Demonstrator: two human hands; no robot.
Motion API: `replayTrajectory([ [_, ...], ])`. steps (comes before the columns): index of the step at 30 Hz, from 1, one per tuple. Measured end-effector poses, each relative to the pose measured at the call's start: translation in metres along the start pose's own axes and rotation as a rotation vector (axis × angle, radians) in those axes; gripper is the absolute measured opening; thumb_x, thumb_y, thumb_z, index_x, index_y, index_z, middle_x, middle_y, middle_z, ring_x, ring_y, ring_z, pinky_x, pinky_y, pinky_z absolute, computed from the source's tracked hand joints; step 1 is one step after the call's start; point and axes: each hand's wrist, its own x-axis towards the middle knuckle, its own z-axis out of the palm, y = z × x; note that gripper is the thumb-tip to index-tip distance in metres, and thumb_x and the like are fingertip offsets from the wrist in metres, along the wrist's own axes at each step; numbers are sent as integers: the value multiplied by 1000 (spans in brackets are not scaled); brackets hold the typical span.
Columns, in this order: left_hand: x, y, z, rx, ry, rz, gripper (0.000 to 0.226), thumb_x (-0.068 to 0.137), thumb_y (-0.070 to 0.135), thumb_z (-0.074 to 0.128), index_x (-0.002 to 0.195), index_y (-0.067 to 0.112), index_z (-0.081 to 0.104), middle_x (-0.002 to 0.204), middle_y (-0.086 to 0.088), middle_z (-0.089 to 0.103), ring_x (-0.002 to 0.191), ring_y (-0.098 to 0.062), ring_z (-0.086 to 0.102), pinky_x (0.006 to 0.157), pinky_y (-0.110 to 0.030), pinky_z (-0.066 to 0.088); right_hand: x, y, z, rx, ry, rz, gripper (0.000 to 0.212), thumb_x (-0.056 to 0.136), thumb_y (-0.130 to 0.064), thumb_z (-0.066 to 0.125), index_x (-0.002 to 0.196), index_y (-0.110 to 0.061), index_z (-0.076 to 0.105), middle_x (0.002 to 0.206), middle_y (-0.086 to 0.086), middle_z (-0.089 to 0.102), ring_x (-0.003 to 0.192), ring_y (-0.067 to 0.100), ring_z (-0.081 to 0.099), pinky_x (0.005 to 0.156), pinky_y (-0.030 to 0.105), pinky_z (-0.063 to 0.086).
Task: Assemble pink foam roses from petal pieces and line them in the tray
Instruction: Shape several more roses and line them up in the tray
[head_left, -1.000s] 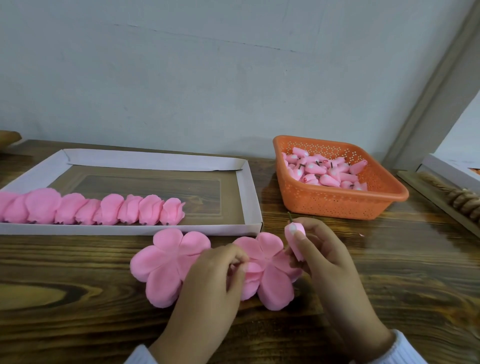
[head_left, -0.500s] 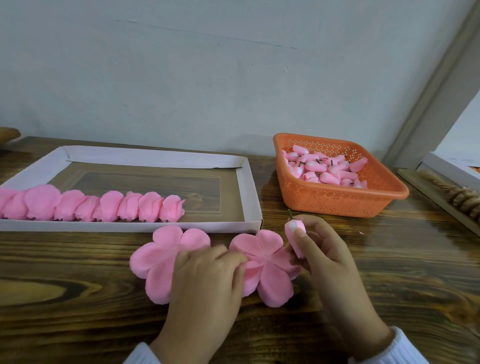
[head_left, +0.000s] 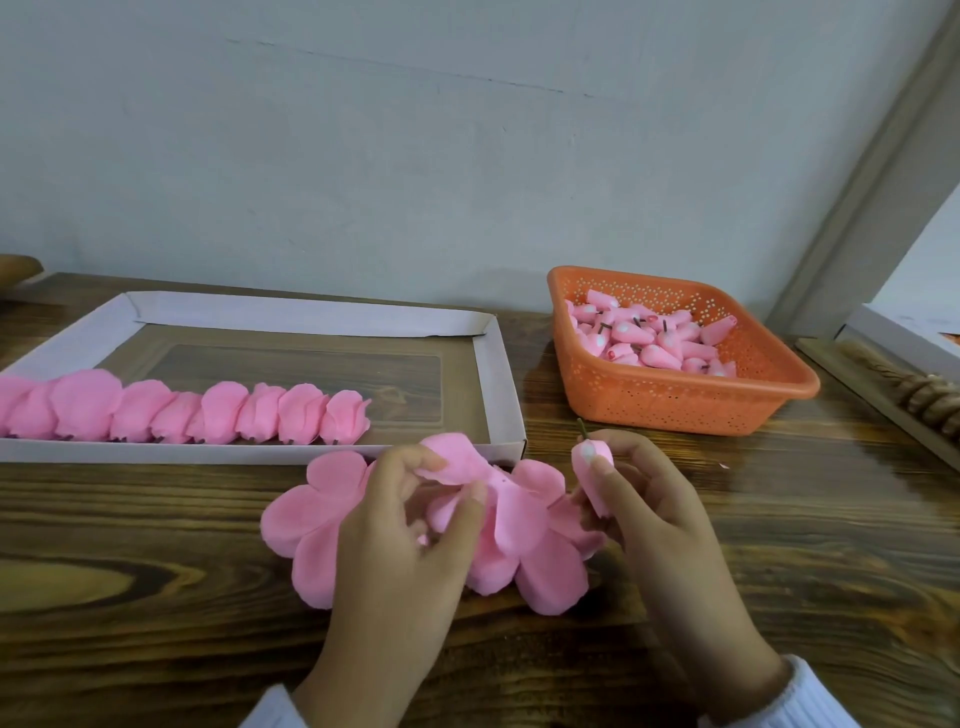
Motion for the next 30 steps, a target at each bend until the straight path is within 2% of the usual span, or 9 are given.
replayTrajectory([
  [3, 0, -5, 0, -15, 15, -90, 40, 66, 22, 79, 91, 32, 49, 91, 37, 59, 83, 12, 59, 63, -3, 44, -3, -3, 1, -9, -28, -19, 17, 85, -38, 58, 99, -30, 66, 75, 8, 67, 67, 17, 63, 58, 28, 53],
  [7, -1, -9, 2, -49, 13, -228, 41, 71, 6, 77, 88, 27, 47, 74, 10, 60, 71, 13, 56, 54, -3, 41, -9, -6, 6, -54, -121, -105, 9, 89, -33, 66, 98, -34, 64, 80, 3, 68, 68, 11, 61, 62, 22, 49],
  [11, -1, -9, 3, -129, -38, -281, 38, 79, -8, 63, 89, 25, 46, 61, 5, 62, 56, 7, 57, 46, -7, 42, -13, -4, 10, -235, -217, -186, 10, 83, -33, 66, 87, -28, 59, 76, 1, 67, 66, 17, 59, 59, 27, 44],
  [13, -2, -10, 3, -142, -54, -300, 43, 79, -10, 60, 90, 29, 45, 61, 3, 60, 54, 7, 57, 46, -7, 42, -13, -2, 10, -347, -235, -209, 11, 82, -36, 67, 84, -28, 59, 73, -1, 65, 63, 16, 57, 55, 18, 41],
  [16, -2, -14, 3, -133, -64, -305, 50, 78, -11, 59, 93, 35, 45, 74, -2, 59, 60, 7, 57, 47, -7, 43, -12, 0, 8, -433, -238, -226, 13, 81, -40, 65, 84, -28, 61, 72, -4, 65, 61, 15, 57, 54, 12, 38],
  [22, 0, -21, 7, -138, -79, -263, 55, 80, -5, 61, 101, 44, 44, 96, 22, 65, 90, 8, 59, 64, -10, 45, -11, 2, 8, -470, -198, -254, 11, 81, -45, 62, 87, -35, 60, 78, -11, 66, 70, 11, 62, 55, 10, 41],
  [25, -1, -20, 6, -151, -73, -234, 65, 81, -10, 59, 103, 49, 45, 104, 27, 62, 101, 4, 59, 78, -20, 47, -11, 2, 10, -472, -183, -269, 17, 79, -49, 60, 88, -34, 60, 77, -10, 66, 69, 11, 61, 55, 9, 39],
  [28, -2, -14, 6, -97, -86, -132, 78, 82, -14, 57, 107, 58, 42, 109, 34, 58, 108, 3, 57, 89, -25, 46, -12, 3, 11, -470, -165, -280, 17, 79, -47, 61, 86, -31, 61, 74, -9, 65, 66, 11, 60, 54, 10, 39],
  [30, -4, -9, 7, -70, -95, -63, 90, 83, -13, 57, 108, 70, 35, 115, 40, 53, 107, 12, 56, 93, -22, 45, -13, 2, 12, -472, -155, -285, 14, 81, -42, 65, 85, -29, 62, 73, -10, 65, 65, 10, 60, 54, 10, 39],
])
